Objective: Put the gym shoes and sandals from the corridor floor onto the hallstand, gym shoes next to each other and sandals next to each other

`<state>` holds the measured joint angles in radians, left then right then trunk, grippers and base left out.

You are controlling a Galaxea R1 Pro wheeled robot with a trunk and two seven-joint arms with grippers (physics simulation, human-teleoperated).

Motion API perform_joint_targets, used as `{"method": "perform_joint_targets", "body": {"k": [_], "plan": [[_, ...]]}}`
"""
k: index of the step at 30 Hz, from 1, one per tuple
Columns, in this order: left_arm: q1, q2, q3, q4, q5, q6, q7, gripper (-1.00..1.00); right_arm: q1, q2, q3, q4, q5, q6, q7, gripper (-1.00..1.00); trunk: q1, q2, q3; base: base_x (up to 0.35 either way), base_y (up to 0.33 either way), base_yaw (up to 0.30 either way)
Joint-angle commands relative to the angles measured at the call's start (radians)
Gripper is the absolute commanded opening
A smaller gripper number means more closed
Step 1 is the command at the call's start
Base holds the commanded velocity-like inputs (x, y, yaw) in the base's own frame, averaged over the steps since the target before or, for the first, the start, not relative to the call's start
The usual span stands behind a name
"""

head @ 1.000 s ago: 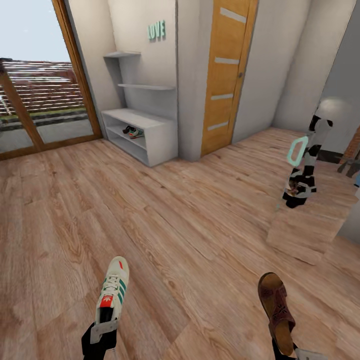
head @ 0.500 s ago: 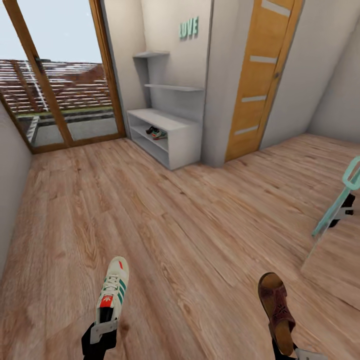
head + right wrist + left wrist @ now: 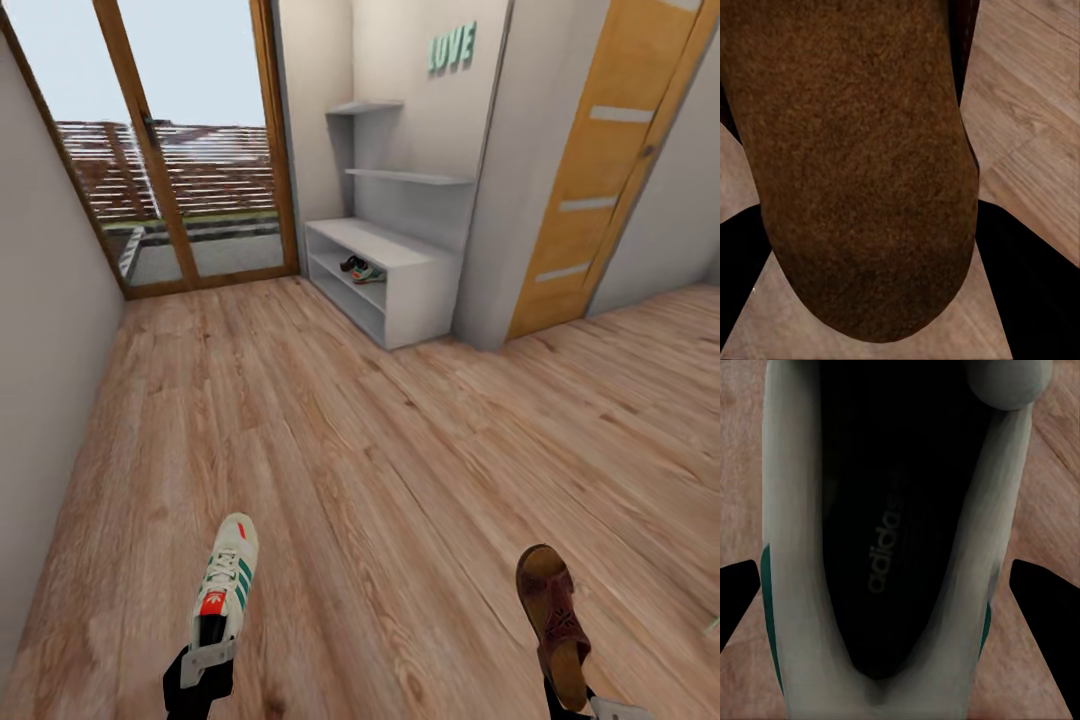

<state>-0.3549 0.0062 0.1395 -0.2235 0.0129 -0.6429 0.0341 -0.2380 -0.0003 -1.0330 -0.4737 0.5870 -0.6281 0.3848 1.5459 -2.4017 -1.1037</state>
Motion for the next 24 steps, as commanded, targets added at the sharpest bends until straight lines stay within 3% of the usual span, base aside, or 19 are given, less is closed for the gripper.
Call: {"method": "perform_joint_targets", "body": {"k": [1, 24], "plan": [[-0.001, 0.000, -0.001, 0.001, 0.001, -0.003, 0.003, -1.00, -0.001, 0.000, -0.009, 0.000, 0.003, -0.004, 0.008, -1.00, 0.000, 0.000, -0.001, 0.339, 0.075, 0.278], [-0.001, 0.000, -0.001, 0.001, 0.004, -0.004, 0.003, -1.00, -0.001, 0.000, -0.009, -0.003, 0.002, -0.004, 0.009, -1.00, 0.000, 0.000, -0.001, 0.339, 0.076, 0.278]]}}
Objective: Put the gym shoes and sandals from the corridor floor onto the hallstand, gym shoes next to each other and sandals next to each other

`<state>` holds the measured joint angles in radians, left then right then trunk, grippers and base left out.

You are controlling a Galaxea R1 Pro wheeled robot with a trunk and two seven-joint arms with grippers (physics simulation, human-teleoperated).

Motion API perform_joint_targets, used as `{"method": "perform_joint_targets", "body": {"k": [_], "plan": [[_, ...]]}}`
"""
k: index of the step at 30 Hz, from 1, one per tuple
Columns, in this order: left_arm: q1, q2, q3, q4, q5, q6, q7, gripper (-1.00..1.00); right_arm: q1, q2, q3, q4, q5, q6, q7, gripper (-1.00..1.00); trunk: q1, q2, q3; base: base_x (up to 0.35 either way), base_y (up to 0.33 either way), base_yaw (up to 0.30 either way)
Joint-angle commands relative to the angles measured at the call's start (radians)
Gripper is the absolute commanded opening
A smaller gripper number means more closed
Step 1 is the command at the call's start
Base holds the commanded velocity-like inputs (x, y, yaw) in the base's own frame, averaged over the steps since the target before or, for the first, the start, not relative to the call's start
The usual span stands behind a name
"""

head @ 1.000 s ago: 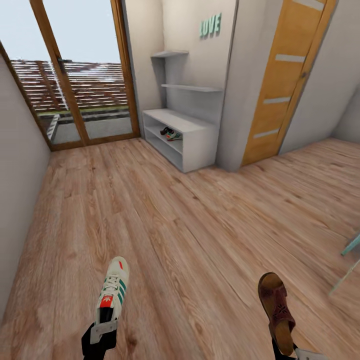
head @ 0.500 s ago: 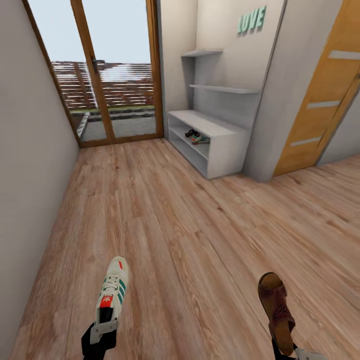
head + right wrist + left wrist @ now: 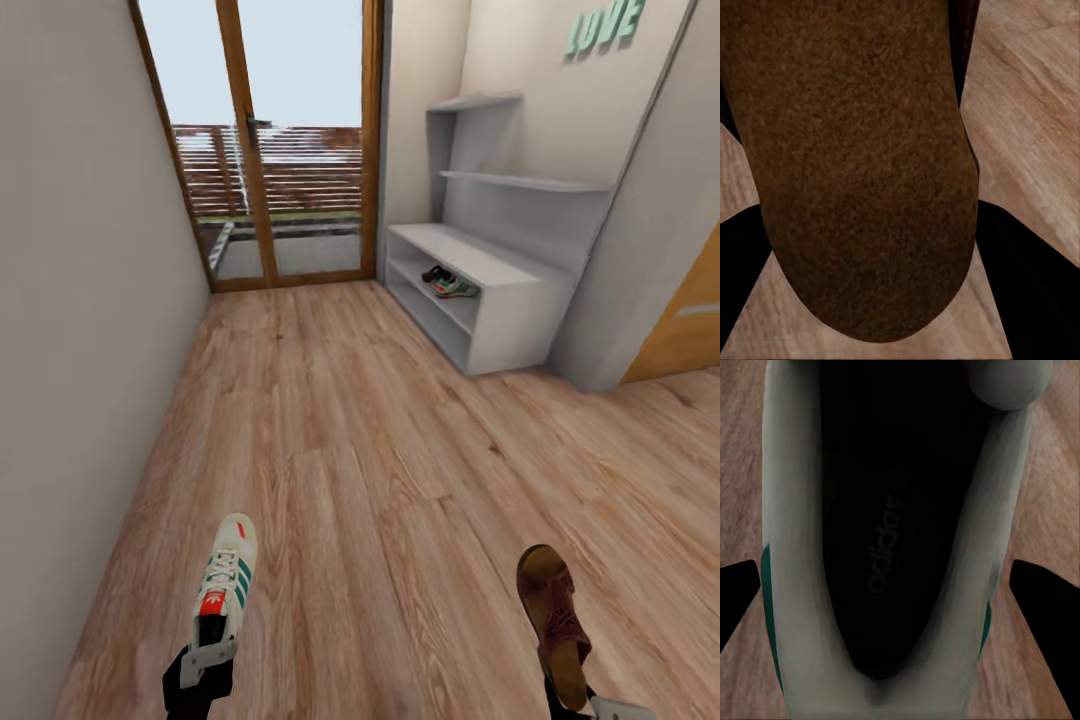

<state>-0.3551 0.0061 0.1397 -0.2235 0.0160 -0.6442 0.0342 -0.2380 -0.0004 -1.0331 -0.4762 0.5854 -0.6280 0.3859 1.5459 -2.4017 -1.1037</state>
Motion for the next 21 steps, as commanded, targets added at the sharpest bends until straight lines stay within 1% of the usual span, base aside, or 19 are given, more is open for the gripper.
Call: {"method": "perform_joint_targets", "body": {"k": [1, 4, 7, 21], "plan": [[-0.001, 0.000, -0.002, 0.001, 0.001, -0.003, 0.003, -1.00, -0.001, 0.000, -0.008, -0.001, 0.003, -0.005, 0.008, -1.00, 0.000, 0.000, -0.001, 0.339, 0.076, 0.257], [-0.001, 0.000, -0.002, 0.001, 0.000, -0.003, 0.003, -1.00, -0.001, 0.000, -0.010, -0.002, 0.002, -0.005, 0.006, -1.00, 0.000, 0.000, -0.001, 0.339, 0.076, 0.139], [-0.001, 0.000, -0.002, 0.001, -0.001, -0.003, 0.003, -1.00, -0.001, 0.000, -0.010, -0.003, 0.001, -0.005, 0.007, -1.00, 0.000, 0.000, -0.001, 0.339, 0.076, 0.046], [-0.001, 0.000, -0.002, 0.001, 0.002, -0.002, 0.003, -1.00, -0.001, -0.001, -0.010, -0.007, 0.001, -0.006, 0.007, -1.00, 0.000, 0.000, -0.001, 0.339, 0.016, 0.004]]}}
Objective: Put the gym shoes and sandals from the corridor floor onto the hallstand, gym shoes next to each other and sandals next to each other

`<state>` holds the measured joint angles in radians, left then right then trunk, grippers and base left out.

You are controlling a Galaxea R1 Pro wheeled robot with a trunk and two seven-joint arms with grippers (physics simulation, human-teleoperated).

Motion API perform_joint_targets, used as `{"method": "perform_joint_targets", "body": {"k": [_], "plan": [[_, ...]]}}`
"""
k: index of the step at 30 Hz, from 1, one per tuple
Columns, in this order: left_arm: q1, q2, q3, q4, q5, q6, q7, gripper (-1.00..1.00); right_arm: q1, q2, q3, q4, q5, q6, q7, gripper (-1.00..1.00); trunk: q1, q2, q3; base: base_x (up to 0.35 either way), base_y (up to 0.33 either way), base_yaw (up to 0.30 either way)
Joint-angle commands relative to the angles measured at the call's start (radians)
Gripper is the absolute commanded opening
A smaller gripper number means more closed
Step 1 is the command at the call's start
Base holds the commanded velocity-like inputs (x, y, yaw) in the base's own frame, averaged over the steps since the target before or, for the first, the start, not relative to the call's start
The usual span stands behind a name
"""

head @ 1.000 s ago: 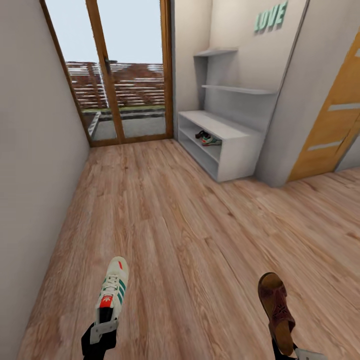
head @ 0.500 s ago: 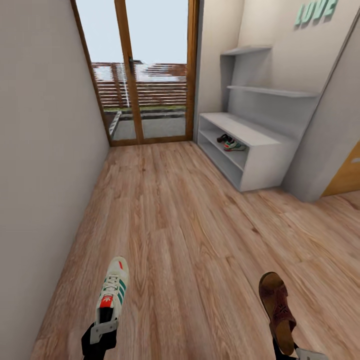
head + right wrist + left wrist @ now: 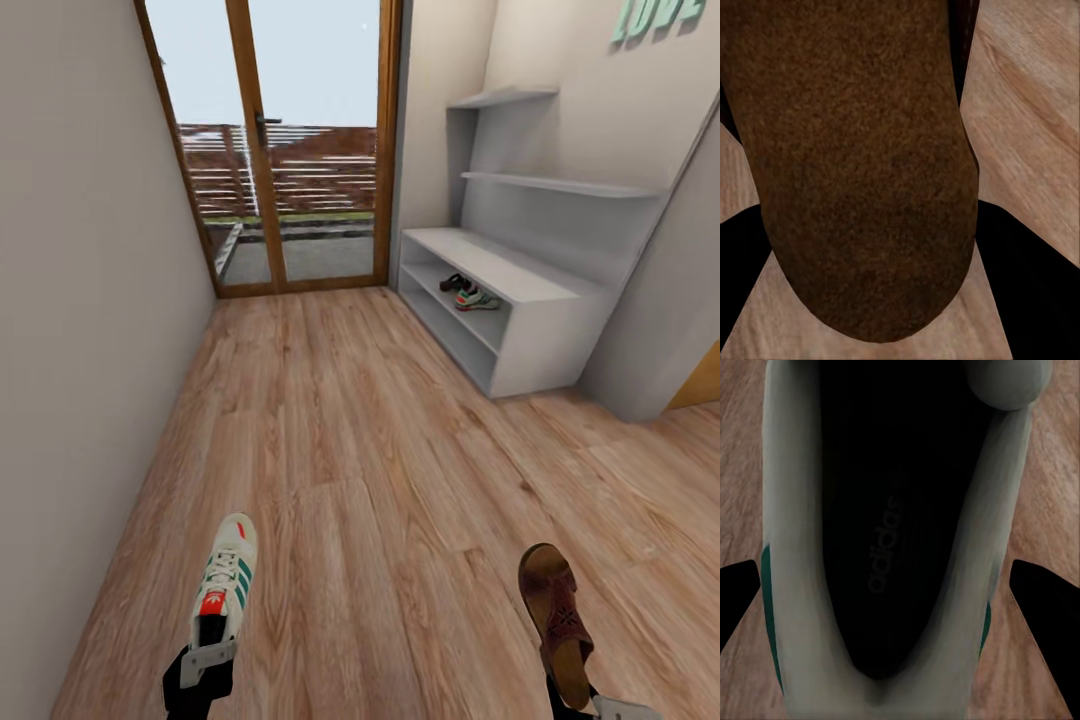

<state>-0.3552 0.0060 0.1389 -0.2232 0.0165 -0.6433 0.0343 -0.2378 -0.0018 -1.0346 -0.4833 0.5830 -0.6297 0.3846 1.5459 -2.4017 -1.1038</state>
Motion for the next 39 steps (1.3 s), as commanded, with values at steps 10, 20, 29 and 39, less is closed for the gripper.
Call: {"method": "perform_joint_targets", "body": {"k": [10, 20, 29, 39], "plan": [[-0.001, 0.000, -0.001, 0.001, 0.003, -0.004, 0.003, -1.00, -0.001, 0.000, -0.009, 0.000, 0.004, -0.003, 0.008, -1.00, 0.000, 0.000, -0.001, 0.339, 0.000, 0.000], [-0.001, 0.002, -0.001, 0.001, 0.005, -0.004, 0.003, -1.00, -0.001, 0.000, -0.009, 0.000, 0.005, -0.002, 0.010, -1.00, 0.000, 0.000, -0.001, 0.339, 0.000, 0.000], [-0.001, 0.002, -0.001, 0.001, 0.005, -0.004, 0.003, -1.00, -0.001, 0.000, -0.009, 0.000, 0.003, -0.004, 0.006, -1.00, 0.000, 0.000, -0.001, 0.339, 0.000, 0.023], [0.000, 0.002, -0.001, 0.001, 0.005, -0.004, 0.003, -1.00, -0.001, 0.000, -0.010, 0.000, 0.002, -0.004, 0.006, -1.00, 0.000, 0.000, -0.001, 0.339, 0.000, 0.160]]}}
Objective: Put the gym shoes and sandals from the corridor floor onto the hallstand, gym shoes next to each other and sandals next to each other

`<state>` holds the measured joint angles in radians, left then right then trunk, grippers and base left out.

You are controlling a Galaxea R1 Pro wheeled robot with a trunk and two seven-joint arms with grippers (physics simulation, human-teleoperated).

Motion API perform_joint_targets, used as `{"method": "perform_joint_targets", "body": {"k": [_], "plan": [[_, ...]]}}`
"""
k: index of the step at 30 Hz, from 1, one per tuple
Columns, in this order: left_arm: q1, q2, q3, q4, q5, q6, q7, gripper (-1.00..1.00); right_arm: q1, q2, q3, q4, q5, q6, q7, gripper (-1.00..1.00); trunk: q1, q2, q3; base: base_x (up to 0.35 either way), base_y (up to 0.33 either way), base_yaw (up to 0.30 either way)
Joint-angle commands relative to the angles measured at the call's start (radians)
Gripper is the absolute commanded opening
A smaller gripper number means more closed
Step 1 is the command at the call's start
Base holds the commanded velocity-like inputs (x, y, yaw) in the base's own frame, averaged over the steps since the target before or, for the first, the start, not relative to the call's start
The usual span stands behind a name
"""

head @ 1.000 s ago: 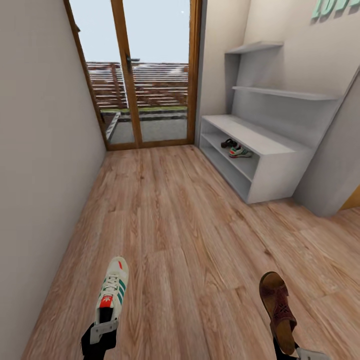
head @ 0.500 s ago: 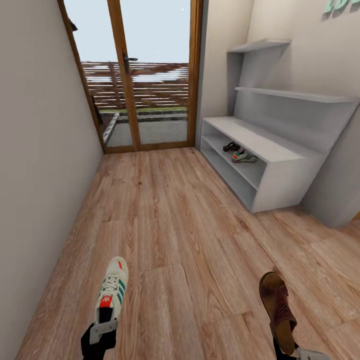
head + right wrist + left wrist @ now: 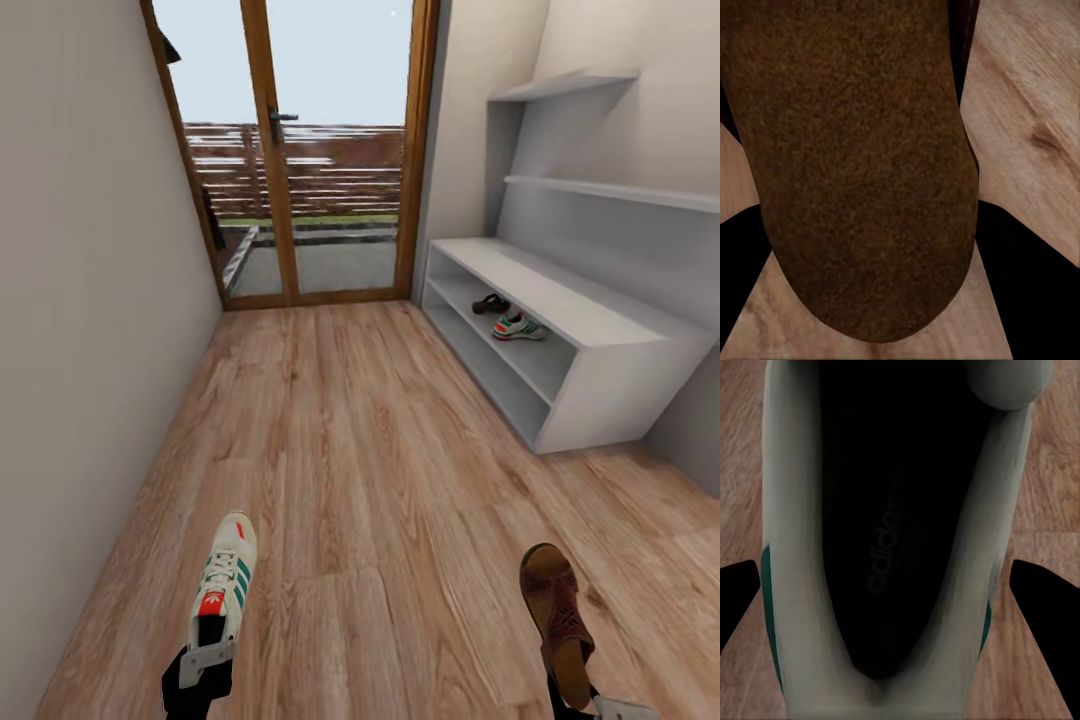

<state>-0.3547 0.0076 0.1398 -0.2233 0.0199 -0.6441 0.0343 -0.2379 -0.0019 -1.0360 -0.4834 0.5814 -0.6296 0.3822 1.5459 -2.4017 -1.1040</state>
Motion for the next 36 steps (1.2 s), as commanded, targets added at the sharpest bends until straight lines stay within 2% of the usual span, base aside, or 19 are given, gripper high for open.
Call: {"method": "perform_joint_targets", "body": {"k": [1, 23, 36], "plan": [[-0.001, 0.000, -0.002, 0.001, 0.002, -0.003, 0.002, -1.00, -0.001, 0.000, -0.009, -0.001, 0.003, -0.004, 0.008, -1.00, 0.000, 0.000, -0.001, 0.339, 0.000, 0.036], [0.000, 0.000, -0.002, 0.001, 0.002, -0.005, 0.002, -1.00, -0.001, 0.000, -0.007, 0.004, 0.006, -0.002, 0.013, -1.00, 0.000, 0.000, -0.001, 0.339, 0.002, 0.003], [0.000, 0.000, -0.002, 0.001, 0.002, -0.005, 0.002, -1.00, -0.001, -0.001, -0.007, 0.003, 0.008, -0.002, 0.014, -1.00, 0.000, 0.000, -0.001, 0.337, 0.108, 0.000]]}}
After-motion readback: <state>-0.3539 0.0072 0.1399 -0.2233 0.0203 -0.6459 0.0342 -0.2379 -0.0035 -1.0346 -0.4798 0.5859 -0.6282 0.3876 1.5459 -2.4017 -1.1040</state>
